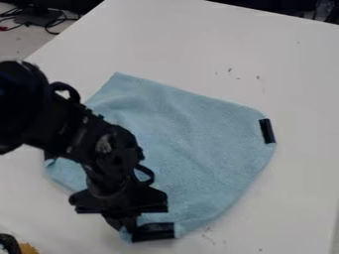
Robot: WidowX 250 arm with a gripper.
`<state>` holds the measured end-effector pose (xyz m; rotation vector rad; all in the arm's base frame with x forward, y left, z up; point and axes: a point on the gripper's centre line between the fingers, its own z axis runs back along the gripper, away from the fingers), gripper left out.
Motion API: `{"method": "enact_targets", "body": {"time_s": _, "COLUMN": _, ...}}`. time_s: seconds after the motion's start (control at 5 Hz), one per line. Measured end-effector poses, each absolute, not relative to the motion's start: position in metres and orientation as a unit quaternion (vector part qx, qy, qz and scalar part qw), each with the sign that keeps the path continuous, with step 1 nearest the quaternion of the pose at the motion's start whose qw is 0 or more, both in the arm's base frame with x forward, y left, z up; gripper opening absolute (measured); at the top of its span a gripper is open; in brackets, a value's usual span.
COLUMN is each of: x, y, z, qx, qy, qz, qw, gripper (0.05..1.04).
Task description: Move the cloth to the bottom
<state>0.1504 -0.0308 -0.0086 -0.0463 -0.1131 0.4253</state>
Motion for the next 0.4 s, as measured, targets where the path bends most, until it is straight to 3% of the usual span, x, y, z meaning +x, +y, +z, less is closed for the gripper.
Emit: {"method": "enact_targets", "body": {"time_s": 0.4, "x": 0.1413, "y": -0.0395, "z": -0.0079, "qx": -0.015, "qy": -0.058, "qz": 0.227, "qw": 0.972, "gripper": 0.058}}
